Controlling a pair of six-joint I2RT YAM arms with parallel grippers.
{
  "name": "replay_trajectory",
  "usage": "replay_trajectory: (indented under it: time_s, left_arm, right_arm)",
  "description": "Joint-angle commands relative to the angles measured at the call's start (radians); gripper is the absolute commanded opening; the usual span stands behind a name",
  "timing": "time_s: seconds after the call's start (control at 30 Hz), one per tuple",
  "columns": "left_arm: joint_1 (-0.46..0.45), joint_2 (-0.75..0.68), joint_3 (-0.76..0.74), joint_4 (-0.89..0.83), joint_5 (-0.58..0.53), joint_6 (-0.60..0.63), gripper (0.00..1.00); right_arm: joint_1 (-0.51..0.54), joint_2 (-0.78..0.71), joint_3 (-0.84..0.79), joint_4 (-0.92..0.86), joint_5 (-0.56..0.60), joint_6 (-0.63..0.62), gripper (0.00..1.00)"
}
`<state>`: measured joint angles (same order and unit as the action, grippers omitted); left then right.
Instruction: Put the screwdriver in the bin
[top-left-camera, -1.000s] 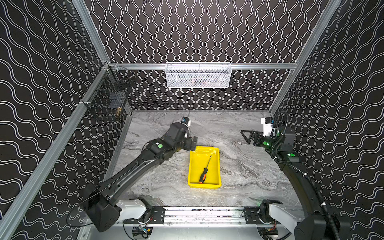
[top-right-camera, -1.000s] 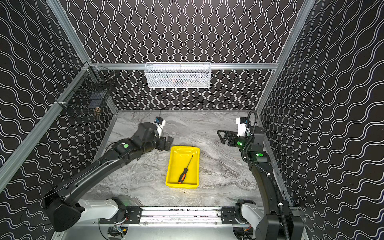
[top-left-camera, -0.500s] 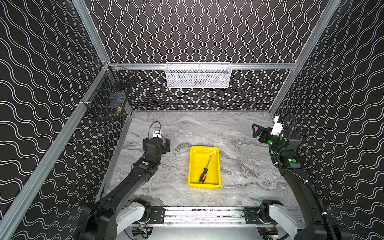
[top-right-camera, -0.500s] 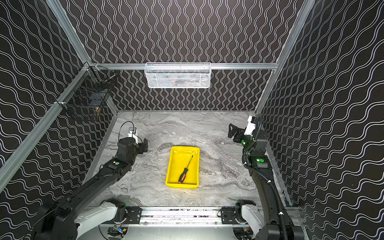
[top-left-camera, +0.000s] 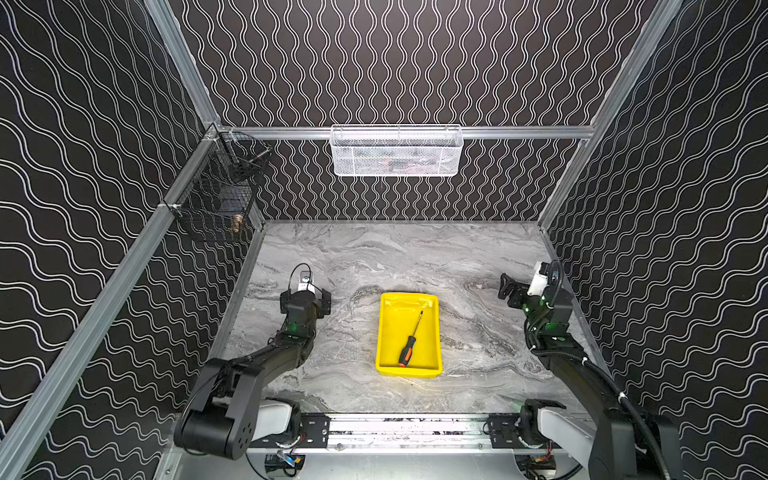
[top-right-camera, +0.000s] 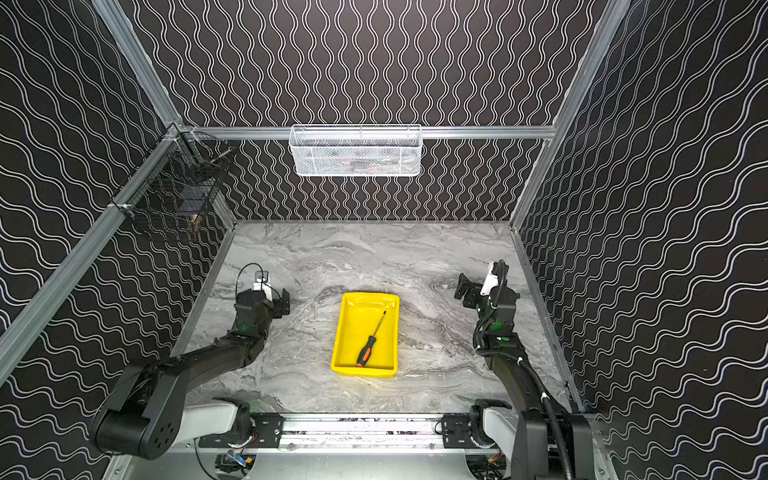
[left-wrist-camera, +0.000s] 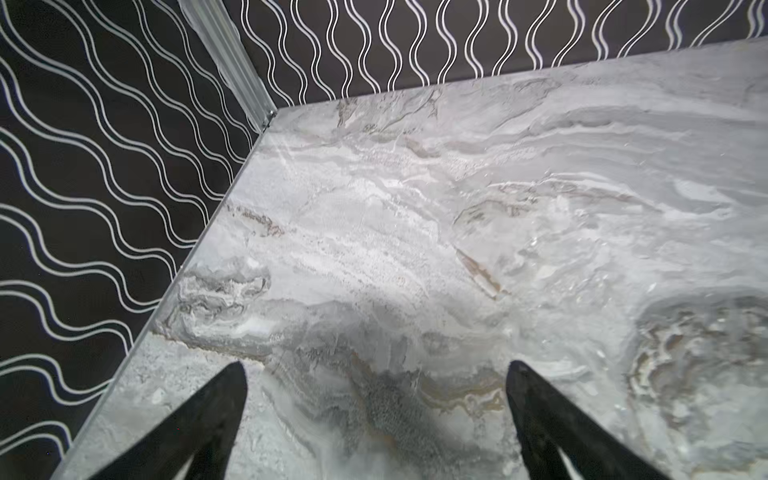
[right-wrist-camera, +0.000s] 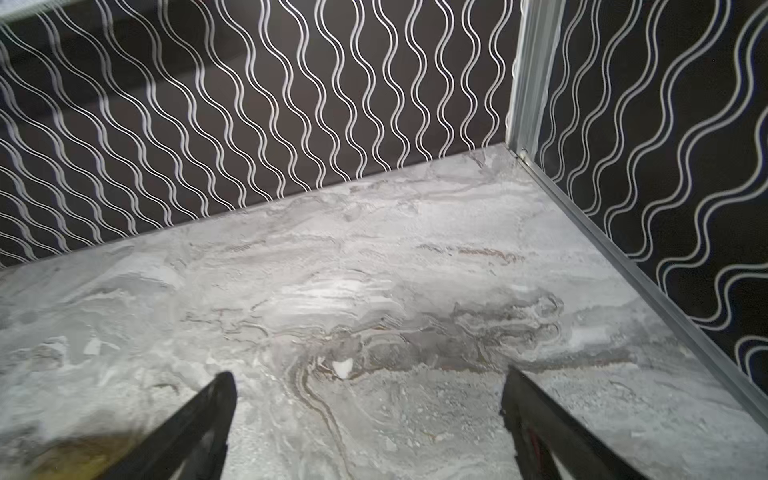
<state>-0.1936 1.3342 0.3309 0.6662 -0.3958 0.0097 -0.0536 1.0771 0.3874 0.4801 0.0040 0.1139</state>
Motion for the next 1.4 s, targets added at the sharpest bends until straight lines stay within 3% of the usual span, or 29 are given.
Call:
replay_trajectory:
  time_s: [0.0,0.13,0.33,0.63,0.83,1.13,1.27,1.37]
  left_arm:
    - [0.005,0.074,-0.023,0.226,0.017,0.021,0.99]
    - [0.013,0.132,0.011,0.232,0.077,0.069,0.99]
    - [0.02,0.277,-0.007,0.434,0.07,0.1,0.99]
    - [0.09,0.312,0.03,0.367,0.24,0.07,0.99]
    - [0.116,0.316,0.045,0.331,0.304,0.061,0.99]
    - [0.124,0.32,0.046,0.336,0.322,0.059,0.99]
    - [0.125,0.326,0.046,0.348,0.322,0.063,0.99]
    - [0.125,0.324,0.042,0.354,0.318,0.065,0.99]
  right_arm:
    - [0.0,0.051,-0.046,0.213,0.075,-0.051,0.99]
    - [0.0,0.13,-0.083,0.318,0.097,-0.1,0.99]
    - [0.002,0.237,-0.122,0.483,0.111,-0.109,0.99]
    - [0.001,0.263,-0.103,0.474,0.117,-0.106,1.0]
    - [0.004,0.312,-0.119,0.562,0.053,-0.114,1.0]
    - [0.011,0.379,-0.142,0.661,0.044,-0.128,0.99]
    - [0.011,0.475,-0.139,0.756,0.054,-0.128,0.99]
    - [0.01,0.436,-0.098,0.599,0.056,-0.111,1.0]
